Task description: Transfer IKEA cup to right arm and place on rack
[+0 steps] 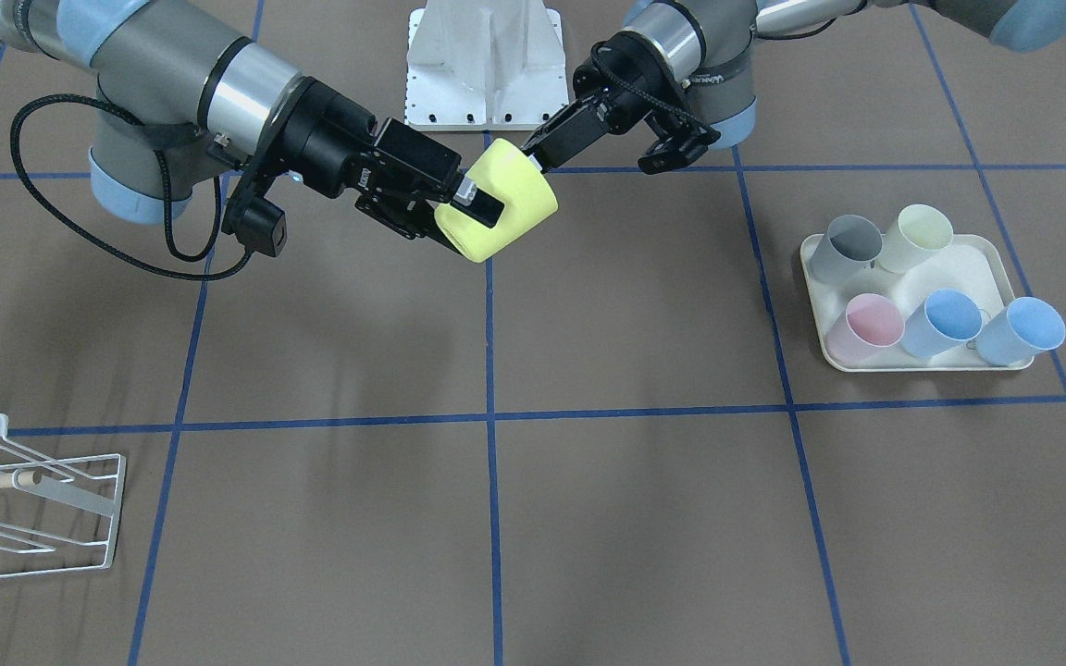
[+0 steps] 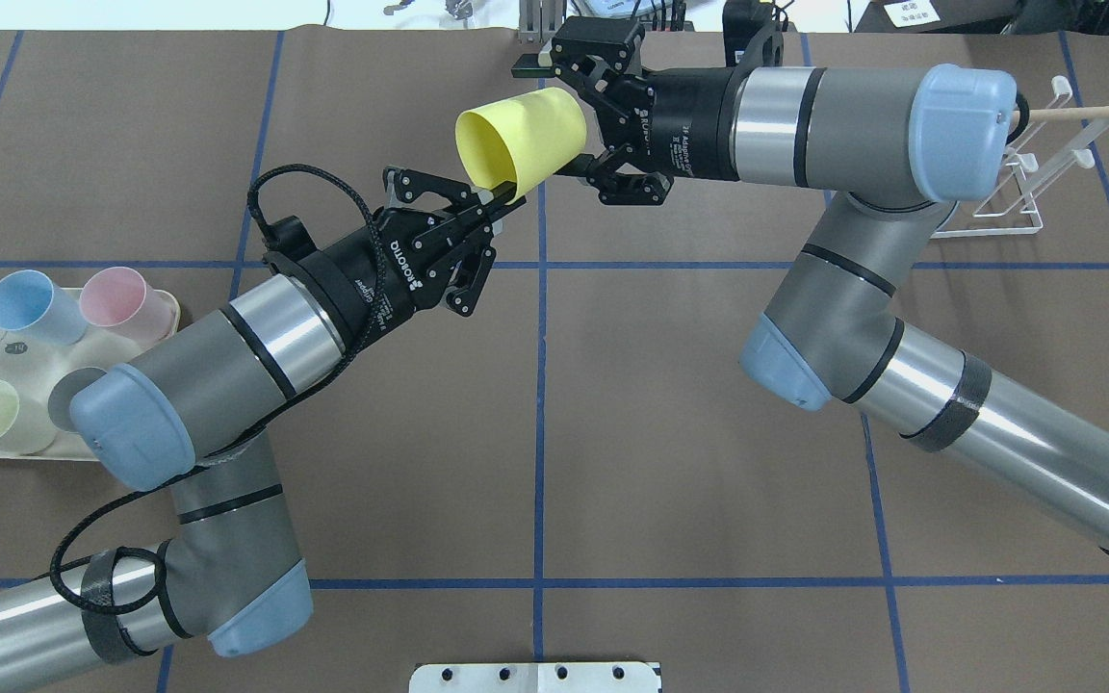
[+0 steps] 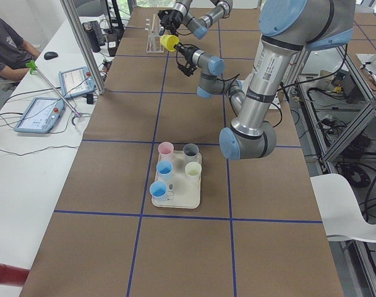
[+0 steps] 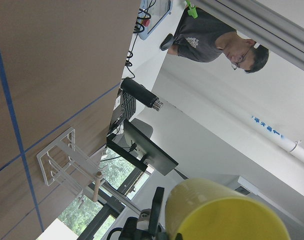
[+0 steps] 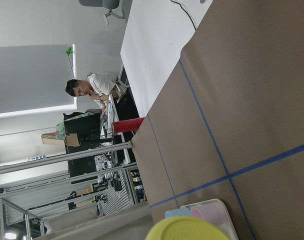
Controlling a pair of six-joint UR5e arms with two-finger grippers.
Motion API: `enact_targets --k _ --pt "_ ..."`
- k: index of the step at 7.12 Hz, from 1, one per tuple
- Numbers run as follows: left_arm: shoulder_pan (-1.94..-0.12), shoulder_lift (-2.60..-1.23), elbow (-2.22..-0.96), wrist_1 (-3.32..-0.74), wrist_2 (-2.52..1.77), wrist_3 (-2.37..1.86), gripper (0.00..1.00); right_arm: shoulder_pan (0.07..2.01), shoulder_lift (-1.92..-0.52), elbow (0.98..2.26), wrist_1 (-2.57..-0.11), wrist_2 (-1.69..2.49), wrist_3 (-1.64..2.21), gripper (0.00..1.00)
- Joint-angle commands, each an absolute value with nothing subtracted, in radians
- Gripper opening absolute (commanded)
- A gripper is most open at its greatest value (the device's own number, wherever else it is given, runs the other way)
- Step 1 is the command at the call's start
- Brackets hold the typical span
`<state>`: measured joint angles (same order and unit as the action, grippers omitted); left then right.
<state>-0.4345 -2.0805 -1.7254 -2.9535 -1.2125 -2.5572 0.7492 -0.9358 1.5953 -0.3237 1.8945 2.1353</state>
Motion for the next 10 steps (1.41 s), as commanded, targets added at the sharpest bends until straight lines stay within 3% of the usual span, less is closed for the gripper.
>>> enact_targets --k 1,9,10 --pt "-0.431 -2.088 -1.723 -2.953 -1.197 -2.557 0.0 0.749 -0.936 1.595 -0.324 1.893 2.135 1.0" --pt "-0.428 -2.126 -1.688 -2.939 -1.181 -2.56 0.0 0.749 -0.937 1.595 -0.324 1.894 2.135 0.98" --pt "-0.428 -2.126 -1.687 -2.941 -1.181 -2.559 0.0 0.749 -0.937 1.595 -0.324 1.893 2.137 0.8"
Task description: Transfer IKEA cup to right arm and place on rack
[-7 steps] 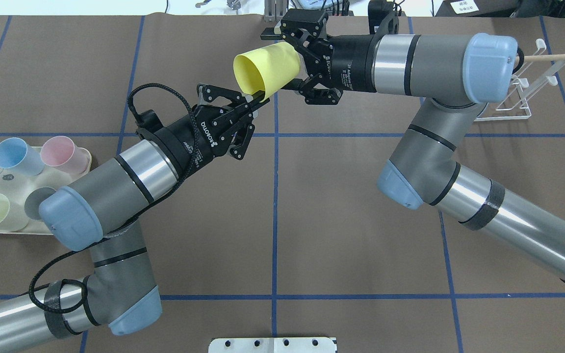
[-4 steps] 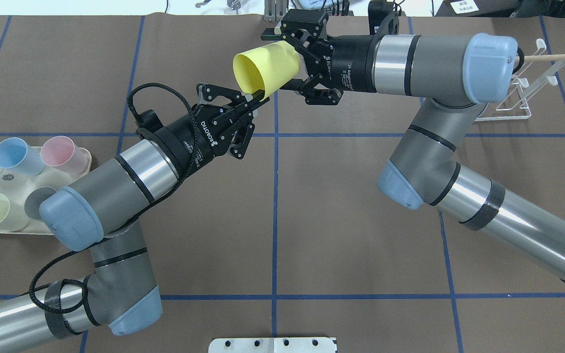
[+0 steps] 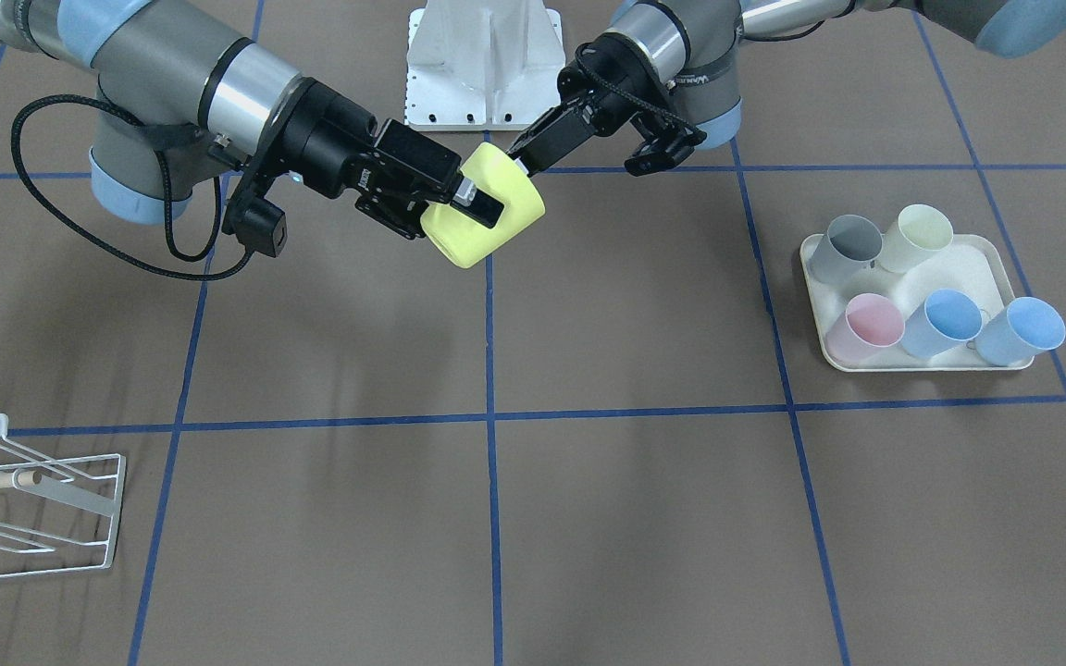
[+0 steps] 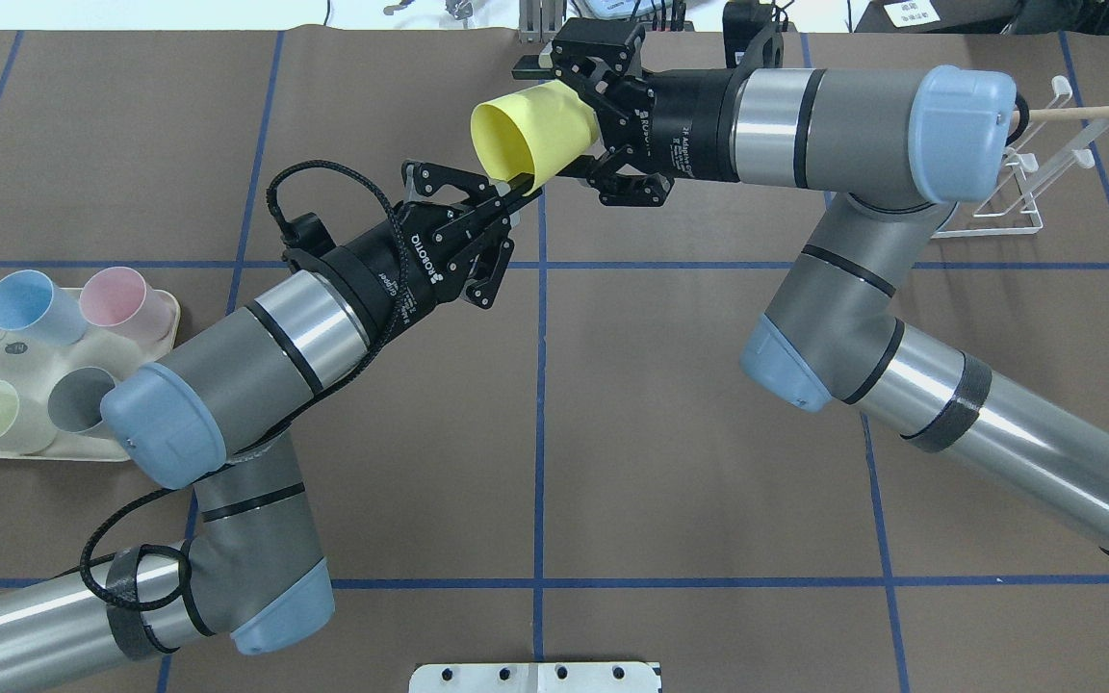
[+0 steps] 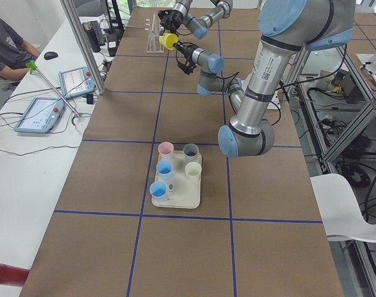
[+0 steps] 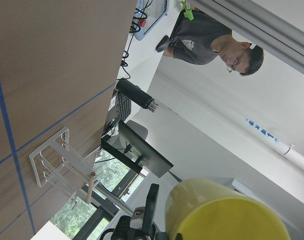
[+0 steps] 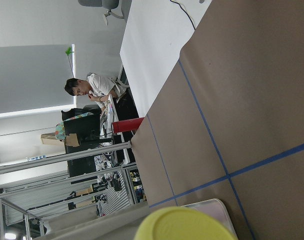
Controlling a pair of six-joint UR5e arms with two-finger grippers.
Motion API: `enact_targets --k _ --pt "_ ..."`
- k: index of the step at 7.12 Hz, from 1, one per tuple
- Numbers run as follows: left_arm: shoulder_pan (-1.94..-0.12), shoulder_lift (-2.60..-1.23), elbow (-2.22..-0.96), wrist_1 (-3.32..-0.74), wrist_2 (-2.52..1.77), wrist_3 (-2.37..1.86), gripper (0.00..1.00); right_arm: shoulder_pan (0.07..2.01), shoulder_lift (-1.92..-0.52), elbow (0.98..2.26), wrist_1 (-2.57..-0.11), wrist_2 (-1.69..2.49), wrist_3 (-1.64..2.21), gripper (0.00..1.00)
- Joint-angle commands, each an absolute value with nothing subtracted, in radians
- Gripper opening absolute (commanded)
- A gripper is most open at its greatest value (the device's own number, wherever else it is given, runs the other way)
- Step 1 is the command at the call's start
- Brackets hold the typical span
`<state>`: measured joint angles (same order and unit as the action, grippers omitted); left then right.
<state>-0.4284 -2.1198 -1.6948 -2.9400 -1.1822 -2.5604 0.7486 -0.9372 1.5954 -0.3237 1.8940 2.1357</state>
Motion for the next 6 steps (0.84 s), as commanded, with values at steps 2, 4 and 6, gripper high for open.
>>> enact_targets --k 2,4,6 --pt "-0.431 -2.112 -1.701 -2.953 -1.184 -2.554 0.0 0.75 -0.942 1.597 -0.324 1.894 2.132 0.23" --pt "-0.434 -2.106 -1.7 -2.953 -1.196 -2.522 0.74 0.75 -0.943 1.597 -0.324 1.885 2.132 0.04" --pt "-0.43 -2.1 -1.703 -2.954 -1.193 -2.462 1.0 0.75 -0.943 1.595 -0.324 1.881 2.131 0.0"
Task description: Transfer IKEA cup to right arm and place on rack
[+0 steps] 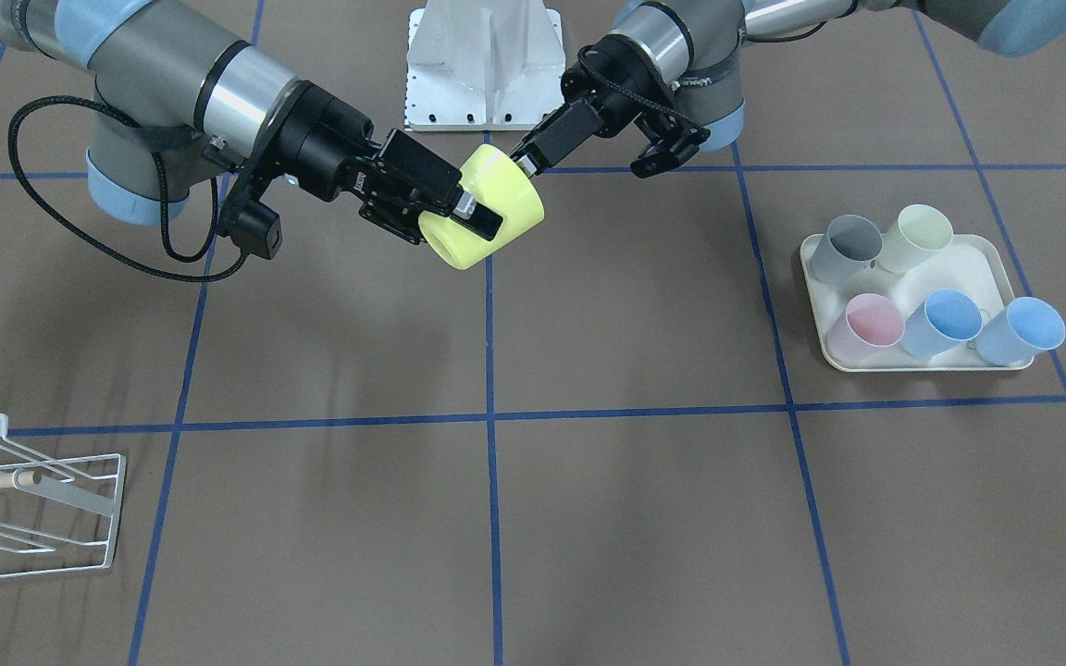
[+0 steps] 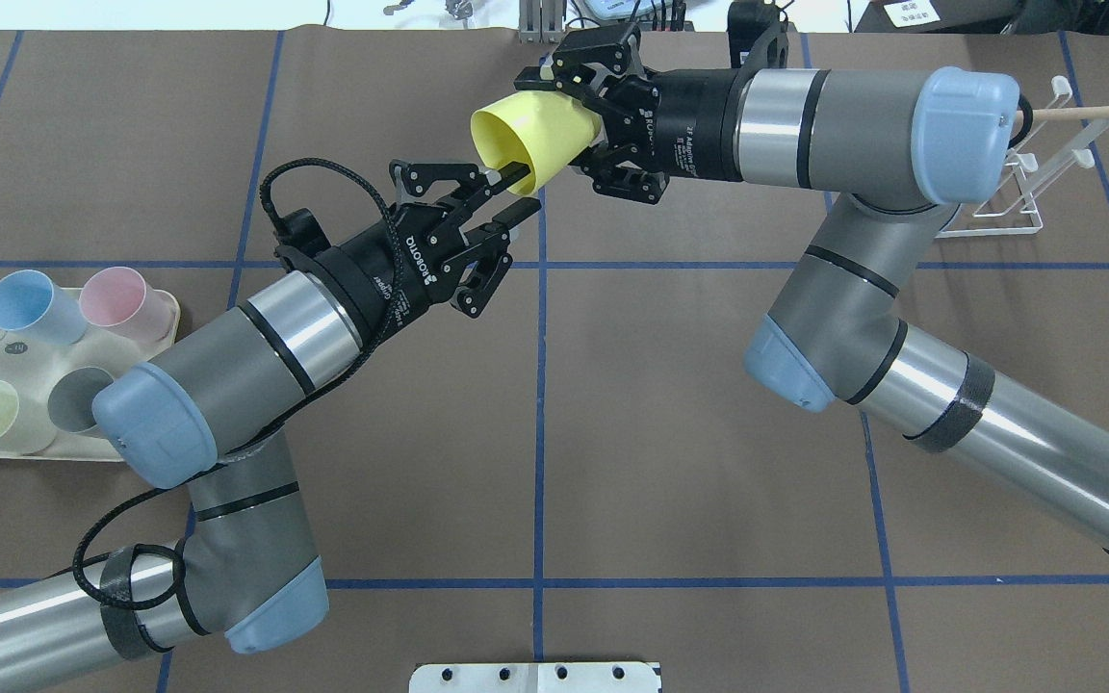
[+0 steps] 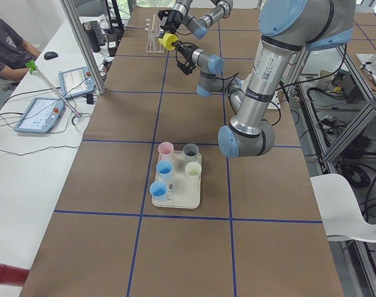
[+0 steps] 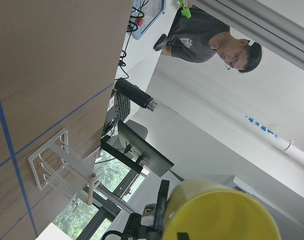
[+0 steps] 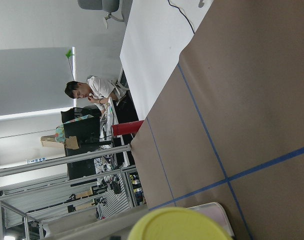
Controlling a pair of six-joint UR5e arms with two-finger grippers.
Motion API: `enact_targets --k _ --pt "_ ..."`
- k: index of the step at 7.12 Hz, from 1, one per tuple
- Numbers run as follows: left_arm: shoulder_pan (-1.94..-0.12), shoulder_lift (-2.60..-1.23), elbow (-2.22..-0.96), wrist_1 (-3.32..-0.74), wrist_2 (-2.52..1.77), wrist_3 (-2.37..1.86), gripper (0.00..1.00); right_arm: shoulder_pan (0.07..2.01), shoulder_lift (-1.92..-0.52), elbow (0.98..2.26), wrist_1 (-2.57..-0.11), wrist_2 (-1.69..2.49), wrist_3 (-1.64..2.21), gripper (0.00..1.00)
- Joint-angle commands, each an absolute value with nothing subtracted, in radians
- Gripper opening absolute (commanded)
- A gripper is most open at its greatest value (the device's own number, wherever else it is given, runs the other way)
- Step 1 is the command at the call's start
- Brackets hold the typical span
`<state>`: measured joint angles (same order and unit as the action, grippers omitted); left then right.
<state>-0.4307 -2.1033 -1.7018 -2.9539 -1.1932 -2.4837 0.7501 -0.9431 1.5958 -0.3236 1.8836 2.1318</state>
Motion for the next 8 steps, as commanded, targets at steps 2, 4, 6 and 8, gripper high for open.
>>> enact_targets --k 2,4,6,8 --pt "-0.431 -2.1 -1.704 -2.956 -1.193 -2.461 1.0 0.752 -0.945 1.595 -0.324 1.868 2.129 0.0" --pt "-0.434 -2.094 -1.71 -2.956 -1.196 -2.461 1.0 0.765 -0.946 1.588 -0.324 1.842 2.123 0.0" --pt "-0.434 -2.088 -1.71 -2.957 -1.197 -2.459 1.0 0.79 -0.95 1.56 -0.324 1.847 2.096 0.0" --pt "-0.434 -2.05 -1.739 -2.959 -1.198 -2.459 1.0 0.817 -0.979 1.563 -0.322 1.855 2.082 0.0"
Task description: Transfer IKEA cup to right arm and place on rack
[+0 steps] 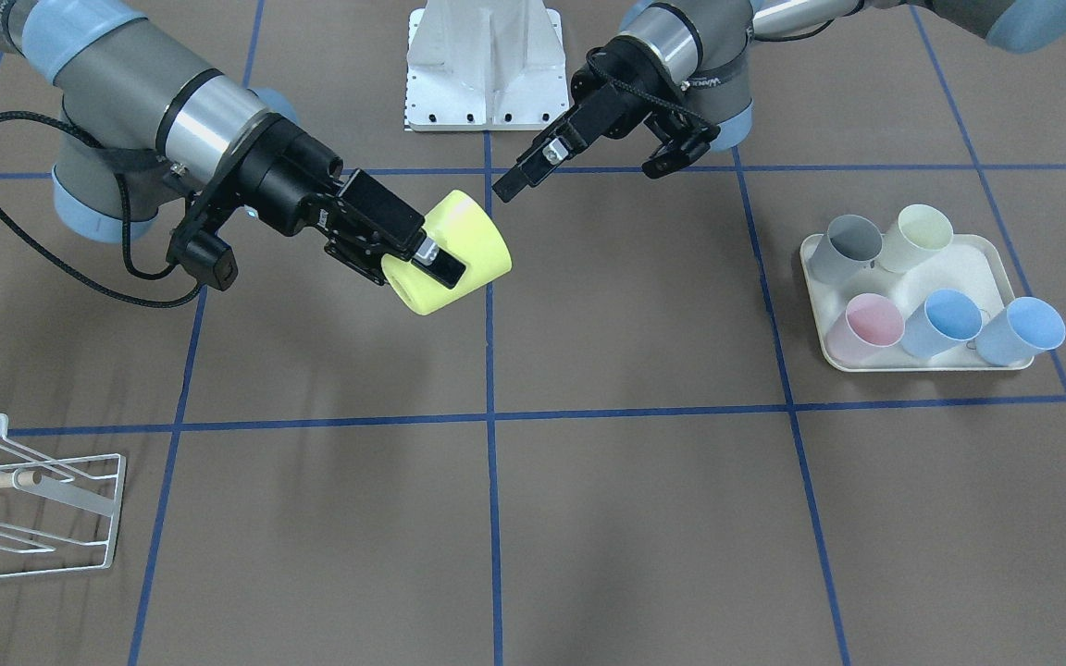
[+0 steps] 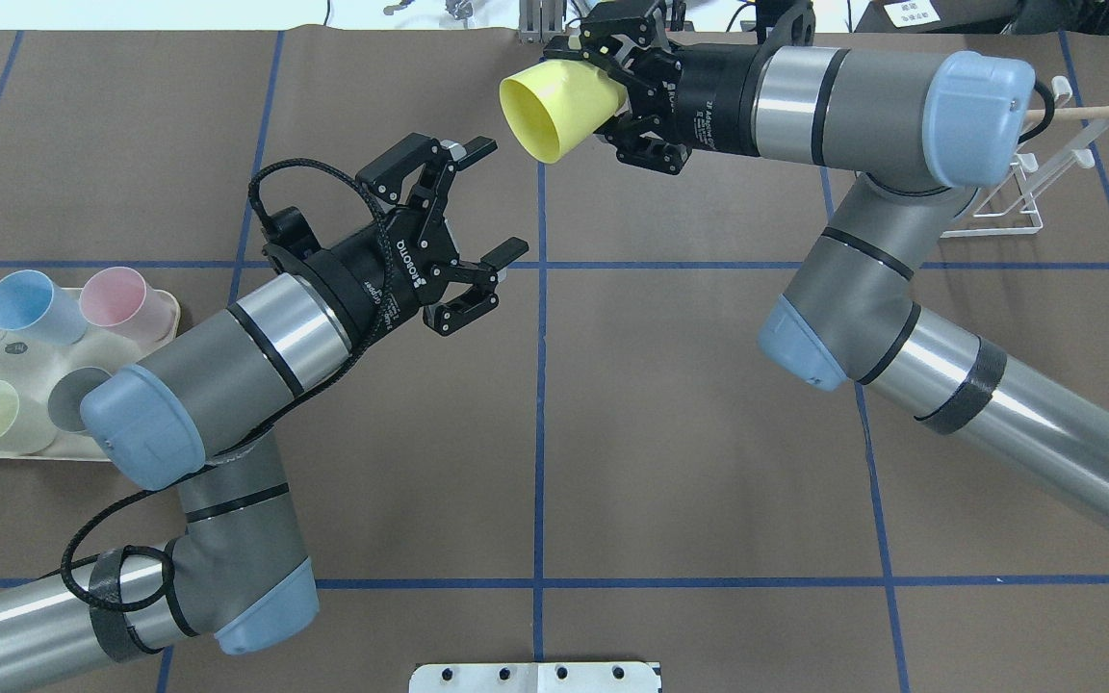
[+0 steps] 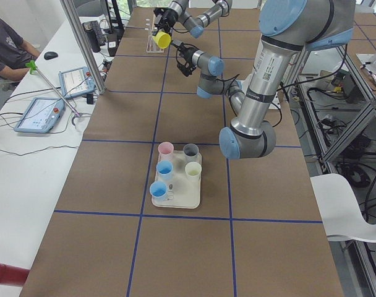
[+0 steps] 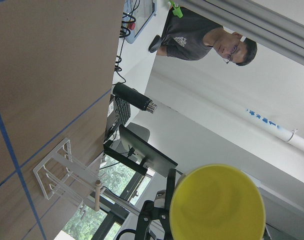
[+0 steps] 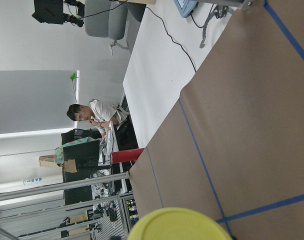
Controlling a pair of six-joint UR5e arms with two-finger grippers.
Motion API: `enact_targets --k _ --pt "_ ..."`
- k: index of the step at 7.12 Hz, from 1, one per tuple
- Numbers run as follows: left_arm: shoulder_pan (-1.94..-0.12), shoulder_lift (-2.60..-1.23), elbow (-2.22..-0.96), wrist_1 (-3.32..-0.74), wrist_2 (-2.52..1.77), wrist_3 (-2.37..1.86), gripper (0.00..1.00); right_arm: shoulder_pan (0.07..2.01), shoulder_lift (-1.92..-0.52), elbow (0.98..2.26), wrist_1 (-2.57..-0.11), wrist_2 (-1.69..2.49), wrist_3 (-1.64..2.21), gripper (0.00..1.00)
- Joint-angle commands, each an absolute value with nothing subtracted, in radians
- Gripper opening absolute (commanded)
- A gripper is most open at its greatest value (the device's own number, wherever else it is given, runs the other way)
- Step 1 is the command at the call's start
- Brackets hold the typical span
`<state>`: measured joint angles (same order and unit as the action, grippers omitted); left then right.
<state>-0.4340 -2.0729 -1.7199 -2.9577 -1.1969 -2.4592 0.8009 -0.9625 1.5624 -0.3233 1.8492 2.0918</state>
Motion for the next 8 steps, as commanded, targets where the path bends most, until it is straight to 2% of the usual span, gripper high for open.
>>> enact_targets --k 1,4,8 --pt "-0.434 -2.011 -1.776 -2.958 -1.201 -2.457 1.0 0.828 -0.988 1.568 -0.322 1.855 2.077 0.0" --pt "-0.446 -1.91 -1.894 -2.941 -1.256 -2.349 1.0 0.929 -1.057 1.594 -0.324 1.931 1.995 0.0" --pt "-0.472 -1.791 -1.92 -2.921 -1.278 -2.179 1.0 1.171 -1.251 1.594 -0.328 2.138 1.681 0.0"
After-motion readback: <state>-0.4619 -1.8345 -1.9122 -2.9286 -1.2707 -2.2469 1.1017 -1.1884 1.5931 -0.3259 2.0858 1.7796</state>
